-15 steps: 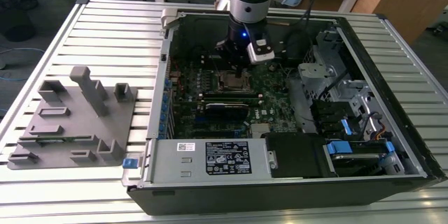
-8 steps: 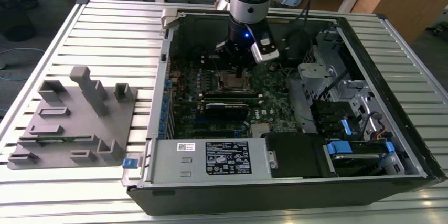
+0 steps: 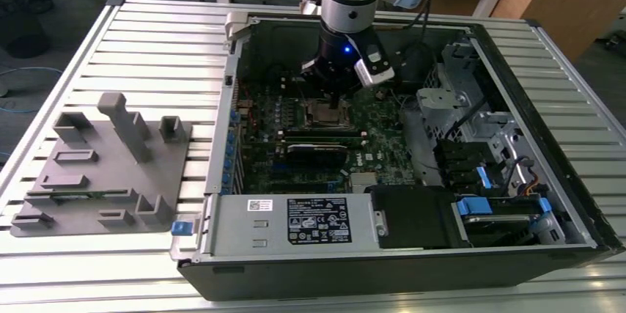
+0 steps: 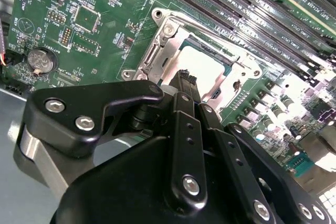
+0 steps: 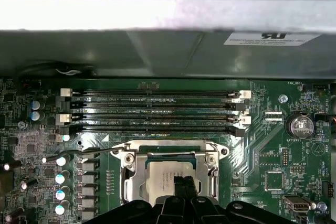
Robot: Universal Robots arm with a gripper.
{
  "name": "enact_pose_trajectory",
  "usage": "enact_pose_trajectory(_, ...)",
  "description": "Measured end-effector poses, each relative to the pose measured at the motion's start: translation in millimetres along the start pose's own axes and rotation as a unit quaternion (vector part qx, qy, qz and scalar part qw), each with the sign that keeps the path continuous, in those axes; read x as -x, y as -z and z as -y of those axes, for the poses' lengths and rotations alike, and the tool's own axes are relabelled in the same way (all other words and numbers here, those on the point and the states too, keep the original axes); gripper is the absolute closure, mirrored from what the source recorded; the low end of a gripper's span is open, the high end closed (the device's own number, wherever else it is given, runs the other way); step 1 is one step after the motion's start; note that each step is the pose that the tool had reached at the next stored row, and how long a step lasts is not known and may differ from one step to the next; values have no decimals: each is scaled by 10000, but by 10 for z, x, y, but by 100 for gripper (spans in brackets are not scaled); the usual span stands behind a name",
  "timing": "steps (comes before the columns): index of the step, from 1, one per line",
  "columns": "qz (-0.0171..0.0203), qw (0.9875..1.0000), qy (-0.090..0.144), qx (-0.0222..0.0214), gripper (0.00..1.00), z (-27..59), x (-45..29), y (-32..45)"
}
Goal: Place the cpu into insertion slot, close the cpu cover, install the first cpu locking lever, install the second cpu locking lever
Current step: 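Close the cpu cover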
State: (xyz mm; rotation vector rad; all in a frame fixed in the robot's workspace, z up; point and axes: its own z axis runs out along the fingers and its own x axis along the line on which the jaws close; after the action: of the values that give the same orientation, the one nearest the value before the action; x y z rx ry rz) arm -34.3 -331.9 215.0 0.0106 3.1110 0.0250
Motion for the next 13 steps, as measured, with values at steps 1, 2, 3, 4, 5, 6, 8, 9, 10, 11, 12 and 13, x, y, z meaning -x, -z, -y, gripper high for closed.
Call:
enact_pose_trajectory(1, 0, 10000, 0, 0, 89, 0, 0, 0)
enact_pose_trajectory(2, 0, 10000, 0, 0, 89, 0, 0, 0)
enact_pose_trajectory(3, 0, 10000, 1, 0, 89, 0, 0, 0)
enact_pose_trajectory(4, 0, 10000, -1, 0, 89, 0, 0, 0)
enact_pose_trajectory(5, 0, 10000, -9, 0, 89, 0, -3, 0)
enact_pose_trajectory(6, 0, 10000, -22, 0, 89, 0, -5, 0)
enact_pose_trajectory(8, 0, 10000, -41, -1, 89, 0, -6, -1)
enact_pose_trajectory(9, 0, 10000, -41, -1, 89, 0, -6, -1)
enact_pose_trajectory(10, 1, 10000, -42, -1, 89, 0, -7, -1)
enact_pose_trajectory(11, 0, 10000, -42, -2, 89, 0, -7, 0)
enact_pose_trajectory(12, -14, 10000, -43, 1, 89, 0, -7, -1)
enact_pose_trajectory(13, -48, 10000, -44, 7, 89, 0, -6, -2)
